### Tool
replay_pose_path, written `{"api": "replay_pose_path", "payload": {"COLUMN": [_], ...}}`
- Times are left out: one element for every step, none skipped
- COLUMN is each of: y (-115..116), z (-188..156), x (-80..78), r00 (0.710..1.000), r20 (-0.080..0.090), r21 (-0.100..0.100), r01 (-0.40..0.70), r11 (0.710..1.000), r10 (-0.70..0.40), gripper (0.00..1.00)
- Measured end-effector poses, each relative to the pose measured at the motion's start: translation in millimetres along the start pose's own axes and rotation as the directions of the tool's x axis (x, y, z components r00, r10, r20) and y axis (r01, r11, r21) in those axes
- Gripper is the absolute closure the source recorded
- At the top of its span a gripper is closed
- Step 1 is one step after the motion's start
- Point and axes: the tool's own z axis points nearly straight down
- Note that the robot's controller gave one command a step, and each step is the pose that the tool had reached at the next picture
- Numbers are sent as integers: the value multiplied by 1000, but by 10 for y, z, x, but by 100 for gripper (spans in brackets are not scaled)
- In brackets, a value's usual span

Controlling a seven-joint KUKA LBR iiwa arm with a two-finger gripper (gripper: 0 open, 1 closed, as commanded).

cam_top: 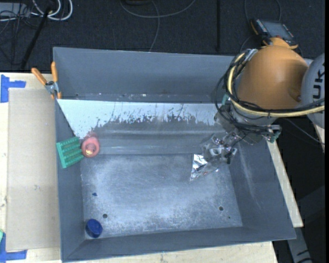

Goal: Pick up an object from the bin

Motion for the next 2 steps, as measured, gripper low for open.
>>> {"api": "replay_pose_path", "payload": {"y": [581,893], "z": [150,-1747], "x": [-511,-198], "r00": [991,988], "r20": [-5,3], "r21": [-8,2], "r01": [-135,-156], "r11": [991,988], "r10": [135,156], "gripper": [100,100]}}
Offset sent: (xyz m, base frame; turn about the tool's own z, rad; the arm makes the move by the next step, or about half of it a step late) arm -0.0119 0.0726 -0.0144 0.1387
